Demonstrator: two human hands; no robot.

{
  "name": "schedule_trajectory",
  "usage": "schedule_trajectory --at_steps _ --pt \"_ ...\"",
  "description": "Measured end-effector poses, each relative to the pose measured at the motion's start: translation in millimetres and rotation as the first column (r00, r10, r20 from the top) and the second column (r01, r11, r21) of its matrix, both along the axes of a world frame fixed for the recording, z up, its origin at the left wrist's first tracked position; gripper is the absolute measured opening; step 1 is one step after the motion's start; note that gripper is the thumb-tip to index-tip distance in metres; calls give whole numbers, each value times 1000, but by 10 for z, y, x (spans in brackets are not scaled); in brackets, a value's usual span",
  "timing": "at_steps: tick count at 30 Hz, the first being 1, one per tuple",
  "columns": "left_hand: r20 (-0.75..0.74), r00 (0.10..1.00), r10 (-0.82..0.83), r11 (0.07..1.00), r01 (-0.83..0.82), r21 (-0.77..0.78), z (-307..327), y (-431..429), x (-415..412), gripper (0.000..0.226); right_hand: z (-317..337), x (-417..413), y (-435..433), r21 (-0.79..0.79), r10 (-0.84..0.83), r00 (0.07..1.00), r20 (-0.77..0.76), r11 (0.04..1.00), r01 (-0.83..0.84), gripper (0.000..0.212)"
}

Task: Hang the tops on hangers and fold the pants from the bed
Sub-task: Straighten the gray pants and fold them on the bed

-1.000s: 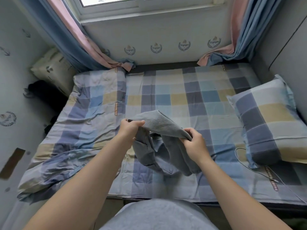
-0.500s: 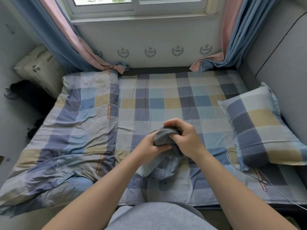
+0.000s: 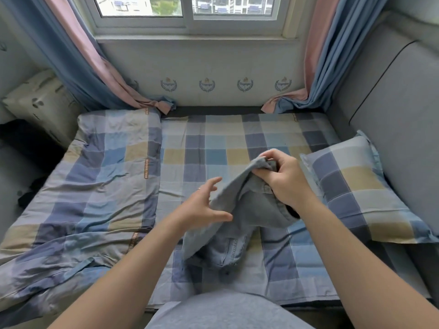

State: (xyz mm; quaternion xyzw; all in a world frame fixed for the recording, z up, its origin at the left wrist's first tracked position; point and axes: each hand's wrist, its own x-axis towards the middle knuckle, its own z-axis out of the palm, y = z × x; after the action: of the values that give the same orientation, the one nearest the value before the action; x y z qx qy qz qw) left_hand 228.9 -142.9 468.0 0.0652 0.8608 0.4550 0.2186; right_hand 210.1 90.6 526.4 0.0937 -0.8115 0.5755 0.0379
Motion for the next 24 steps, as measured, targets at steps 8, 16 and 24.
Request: schedule_trajectory --at_steps 8,16,24 --pt "-158 957 245 885 -154 439 257 611 -25 21 352 -138 -191 -386 156 982 103 916 -106 21" --pt "128 861 493 621 -451 641 917 495 -446 9 -419 145 -152 -257 261 939 222 945 -202 70" --pt "191 766 614 554 -590 587 1012 395 -720 17 -777 201 -343 -105 172 813 556 985 -137 15"
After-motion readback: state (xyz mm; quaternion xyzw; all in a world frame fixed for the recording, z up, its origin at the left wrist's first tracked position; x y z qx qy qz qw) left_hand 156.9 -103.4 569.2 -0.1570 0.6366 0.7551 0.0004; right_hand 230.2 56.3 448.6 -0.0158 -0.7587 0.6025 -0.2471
